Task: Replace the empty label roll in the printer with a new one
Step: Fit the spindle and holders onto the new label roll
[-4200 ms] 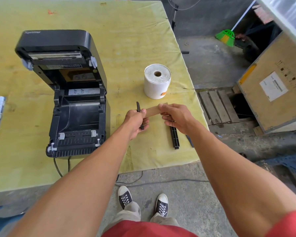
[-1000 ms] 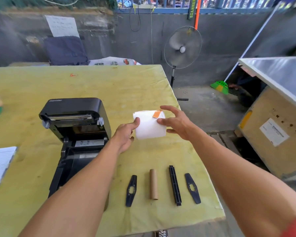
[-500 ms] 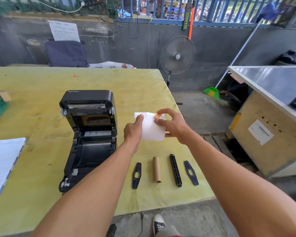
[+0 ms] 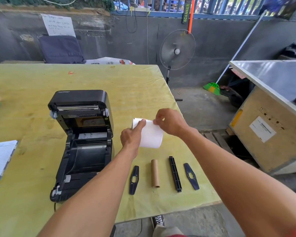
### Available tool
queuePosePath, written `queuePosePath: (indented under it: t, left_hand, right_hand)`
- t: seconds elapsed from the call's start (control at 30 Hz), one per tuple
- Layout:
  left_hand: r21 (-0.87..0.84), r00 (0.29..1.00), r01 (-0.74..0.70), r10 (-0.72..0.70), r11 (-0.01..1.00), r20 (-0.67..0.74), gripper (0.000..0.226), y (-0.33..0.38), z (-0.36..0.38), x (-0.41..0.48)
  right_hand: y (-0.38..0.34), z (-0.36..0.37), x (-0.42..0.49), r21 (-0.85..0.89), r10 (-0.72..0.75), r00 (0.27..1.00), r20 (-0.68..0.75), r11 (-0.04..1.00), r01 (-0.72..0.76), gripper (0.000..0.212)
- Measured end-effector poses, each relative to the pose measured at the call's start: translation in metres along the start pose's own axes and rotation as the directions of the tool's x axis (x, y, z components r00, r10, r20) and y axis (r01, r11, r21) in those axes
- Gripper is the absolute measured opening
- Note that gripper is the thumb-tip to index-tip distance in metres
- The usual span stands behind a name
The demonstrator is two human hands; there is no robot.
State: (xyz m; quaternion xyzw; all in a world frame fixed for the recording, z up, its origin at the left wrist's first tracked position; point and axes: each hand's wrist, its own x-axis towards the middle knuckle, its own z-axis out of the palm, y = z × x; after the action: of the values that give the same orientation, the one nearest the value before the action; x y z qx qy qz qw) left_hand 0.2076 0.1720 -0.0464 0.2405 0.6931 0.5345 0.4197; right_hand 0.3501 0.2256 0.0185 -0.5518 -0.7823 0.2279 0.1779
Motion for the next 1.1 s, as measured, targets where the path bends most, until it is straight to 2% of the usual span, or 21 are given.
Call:
queuePosePath:
  t: [0.1,0.17,0.3,0.43,0.6,0.77,1.03,1.1]
  left_hand:
    - [-0.003,0.999,0.031,-0.031,1.0,0.033,0.056,-0.001,0.008,0.015]
    - [-0.046,0.998,0.057,-0.055,0.997,0.042,0.058,-0.002,0.014,0.026]
    - [-0.141,0.993,0.117,-0.115,0.983,0.028,0.055,-0.004,0.023,0.048]
    - [-0.166,0.987,0.159,-0.158,0.973,0.02,0.05,-0.008,0.034,0.073]
    - [-0.17,0.98,0.194,-0.197,0.966,0.001,0.045,-0.013,0.042,0.096]
    - [-0.193,0.972,0.231,-0.236,0.954,-0.006,0.047,-0.018,0.046,0.106]
    - [-0.236,0.964,0.252,-0.265,0.938,-0.022,0.047,-0.017,0.042,0.108]
    - [-0.259,0.963,0.253,-0.267,0.932,-0.019,0.046,-0.015,0.042,0.105]
  right_hand:
    - [0.014,-0.007,0.024,0.254,0.194,0.969,-0.151,0.955,-0.151,0.014]
    - [0.027,-0.01,0.039,0.352,0.307,0.933,-0.186,0.908,-0.228,0.016]
    - [0.06,0.001,0.059,0.238,0.341,0.935,-0.093,0.92,-0.312,0.014]
    - [0.096,0.034,0.074,0.247,0.343,0.934,0.099,0.901,-0.357,0.007]
    - [0.123,0.066,0.084,0.097,0.248,0.942,0.225,0.957,-0.275,0.011]
    - [0.139,0.086,0.083,-0.101,0.142,0.955,0.262,0.988,-0.12,0.014]
    - [0.139,0.099,0.057,-0.378,0.039,0.964,0.264,0.924,0.066,0.025]
    - [0.136,0.1,0.047,-0.425,0.076,0.947,0.312,0.903,0.067,0.041]
